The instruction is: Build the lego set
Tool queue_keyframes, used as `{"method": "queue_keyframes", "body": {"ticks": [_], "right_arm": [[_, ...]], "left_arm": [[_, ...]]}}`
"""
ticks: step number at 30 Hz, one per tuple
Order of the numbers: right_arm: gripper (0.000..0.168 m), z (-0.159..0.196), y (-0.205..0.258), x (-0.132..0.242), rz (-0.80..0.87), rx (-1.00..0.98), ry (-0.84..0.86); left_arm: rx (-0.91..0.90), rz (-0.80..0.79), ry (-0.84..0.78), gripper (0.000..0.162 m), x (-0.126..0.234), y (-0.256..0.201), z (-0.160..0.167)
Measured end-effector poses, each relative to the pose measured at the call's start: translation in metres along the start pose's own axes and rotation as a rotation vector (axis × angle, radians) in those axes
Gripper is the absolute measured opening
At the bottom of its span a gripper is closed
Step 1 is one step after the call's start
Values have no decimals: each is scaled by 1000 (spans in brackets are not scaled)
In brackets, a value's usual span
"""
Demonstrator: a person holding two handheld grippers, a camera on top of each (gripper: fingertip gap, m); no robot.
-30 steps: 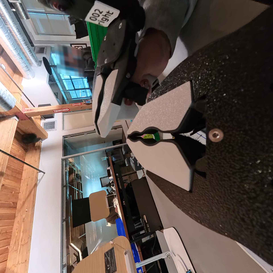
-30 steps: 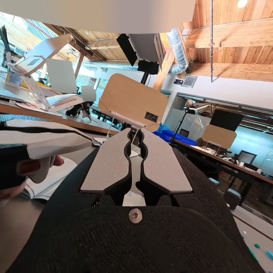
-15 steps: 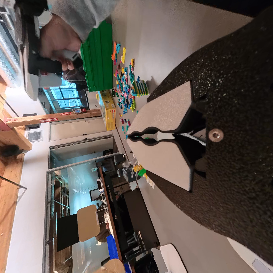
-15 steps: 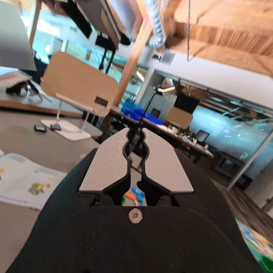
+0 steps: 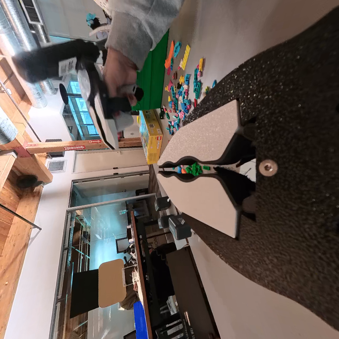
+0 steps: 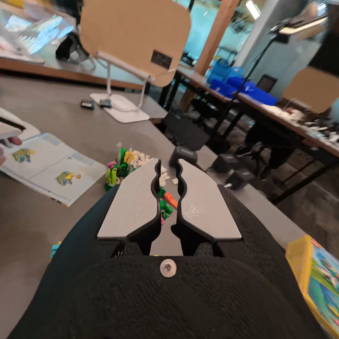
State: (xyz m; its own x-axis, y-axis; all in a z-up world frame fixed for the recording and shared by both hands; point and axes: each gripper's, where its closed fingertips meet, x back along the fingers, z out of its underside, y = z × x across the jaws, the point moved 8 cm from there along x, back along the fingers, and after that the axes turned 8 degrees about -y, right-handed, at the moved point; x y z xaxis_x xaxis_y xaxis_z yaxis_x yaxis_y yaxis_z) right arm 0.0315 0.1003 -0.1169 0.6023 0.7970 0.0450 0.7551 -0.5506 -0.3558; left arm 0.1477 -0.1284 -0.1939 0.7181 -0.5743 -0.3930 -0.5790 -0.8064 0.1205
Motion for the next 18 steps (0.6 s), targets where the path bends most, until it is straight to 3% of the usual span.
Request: {"method": "queue_keyframes", "body": {"ticks": [6, 10, 18], "right_arm": [[10, 43, -8, -78, -307, 42, 335], [6, 73, -18, -130, -389, 178, 539], [8, 91, -9, -212, -578, 263, 648]], "left_arm": [[-46, 81, -8, 1, -14, -11, 14], [-51, 133, 20, 0, -11, -19, 14], [-134, 169, 58, 0, -5, -29, 17]]}}
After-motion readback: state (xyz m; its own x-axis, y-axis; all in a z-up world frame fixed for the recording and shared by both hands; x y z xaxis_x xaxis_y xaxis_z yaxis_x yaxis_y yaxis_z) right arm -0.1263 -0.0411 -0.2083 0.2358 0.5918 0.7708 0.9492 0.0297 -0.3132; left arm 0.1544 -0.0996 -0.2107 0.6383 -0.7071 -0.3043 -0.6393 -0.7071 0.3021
